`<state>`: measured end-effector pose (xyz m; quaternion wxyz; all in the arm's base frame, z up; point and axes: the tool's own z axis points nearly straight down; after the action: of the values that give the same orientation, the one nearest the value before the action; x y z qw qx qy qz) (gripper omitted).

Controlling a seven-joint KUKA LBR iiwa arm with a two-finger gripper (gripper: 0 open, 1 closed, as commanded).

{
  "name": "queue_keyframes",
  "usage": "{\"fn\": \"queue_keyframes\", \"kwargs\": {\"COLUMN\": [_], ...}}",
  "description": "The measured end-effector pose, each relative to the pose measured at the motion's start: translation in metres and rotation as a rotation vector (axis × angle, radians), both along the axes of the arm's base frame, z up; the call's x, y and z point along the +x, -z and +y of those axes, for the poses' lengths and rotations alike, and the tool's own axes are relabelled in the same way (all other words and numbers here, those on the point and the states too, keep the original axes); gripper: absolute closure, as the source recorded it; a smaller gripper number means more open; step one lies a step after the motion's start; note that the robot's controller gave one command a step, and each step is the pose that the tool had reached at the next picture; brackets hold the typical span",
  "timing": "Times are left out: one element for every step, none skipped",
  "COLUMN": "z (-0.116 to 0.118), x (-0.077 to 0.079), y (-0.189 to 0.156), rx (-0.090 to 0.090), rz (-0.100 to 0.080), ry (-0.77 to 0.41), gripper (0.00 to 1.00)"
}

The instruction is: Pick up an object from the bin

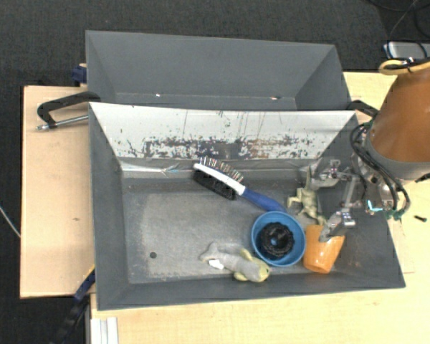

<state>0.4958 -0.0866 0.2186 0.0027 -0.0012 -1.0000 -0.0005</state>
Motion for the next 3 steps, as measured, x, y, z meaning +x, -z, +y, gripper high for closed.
{"fn": "queue_keyframes", "kwargs": {"z": [0.077, 0.073, 0.069], "x": [0.032, -0.001, 0.012], "y": [0.143, 0.117, 0.100], "rx": [-0.005, 0.001, 0.000], "rz": [-0.019, -0.007, -0.013], "ry": [-0.404, -0.726, -1.031], "gripper": [0.00, 0.00, 0.00]}}
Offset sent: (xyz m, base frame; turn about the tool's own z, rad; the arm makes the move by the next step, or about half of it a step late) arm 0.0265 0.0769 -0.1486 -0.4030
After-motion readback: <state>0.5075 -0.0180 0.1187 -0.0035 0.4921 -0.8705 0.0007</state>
